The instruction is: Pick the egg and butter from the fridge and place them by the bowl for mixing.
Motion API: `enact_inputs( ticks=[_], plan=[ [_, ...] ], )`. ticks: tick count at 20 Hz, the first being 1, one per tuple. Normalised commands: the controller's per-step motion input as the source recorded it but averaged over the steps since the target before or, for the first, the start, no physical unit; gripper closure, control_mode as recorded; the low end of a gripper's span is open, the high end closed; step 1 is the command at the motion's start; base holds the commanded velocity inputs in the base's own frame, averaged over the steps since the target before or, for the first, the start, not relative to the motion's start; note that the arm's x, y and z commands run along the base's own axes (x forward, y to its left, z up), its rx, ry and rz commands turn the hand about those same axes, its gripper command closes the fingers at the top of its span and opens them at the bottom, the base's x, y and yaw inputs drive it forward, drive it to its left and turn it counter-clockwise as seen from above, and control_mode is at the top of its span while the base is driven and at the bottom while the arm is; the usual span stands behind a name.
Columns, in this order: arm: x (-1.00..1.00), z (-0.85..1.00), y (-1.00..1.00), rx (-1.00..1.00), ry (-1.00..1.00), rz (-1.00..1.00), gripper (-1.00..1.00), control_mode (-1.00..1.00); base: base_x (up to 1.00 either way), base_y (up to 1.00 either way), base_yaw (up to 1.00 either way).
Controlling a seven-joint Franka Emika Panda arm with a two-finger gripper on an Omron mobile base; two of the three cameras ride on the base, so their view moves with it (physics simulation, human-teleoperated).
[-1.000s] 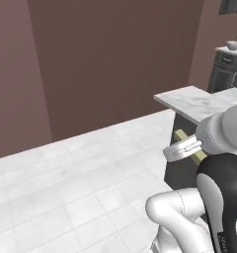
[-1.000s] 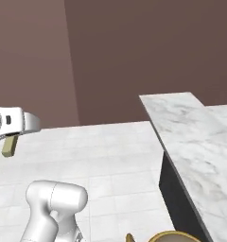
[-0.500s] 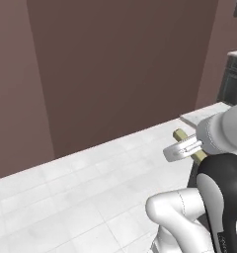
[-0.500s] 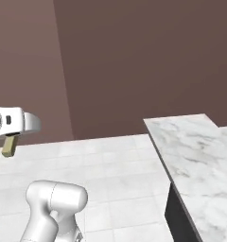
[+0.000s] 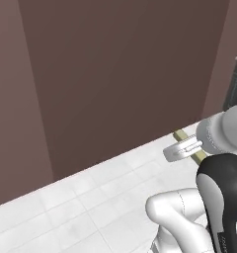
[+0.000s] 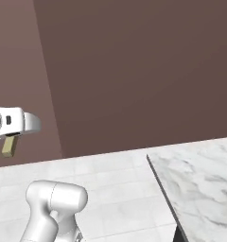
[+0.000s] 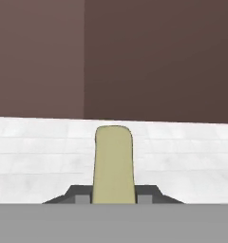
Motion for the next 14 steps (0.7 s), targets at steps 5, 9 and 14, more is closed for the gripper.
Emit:
enact_inputs(
  ticks=[5,9,14],
  plan=[
    [0.0,0.0,0.0,0.0,0.0,0.0,1.0,1.0,1.0,0.02,-0.18],
    [0.0,0.0,0.0,0.0,0.0,0.0,1.0,1.0,1.0,0.12,-0.33],
    [0.0,0.0,0.0,0.0,0.0,0.0,1.0,1.0,1.0,0.17,-0.42]
  ],
)
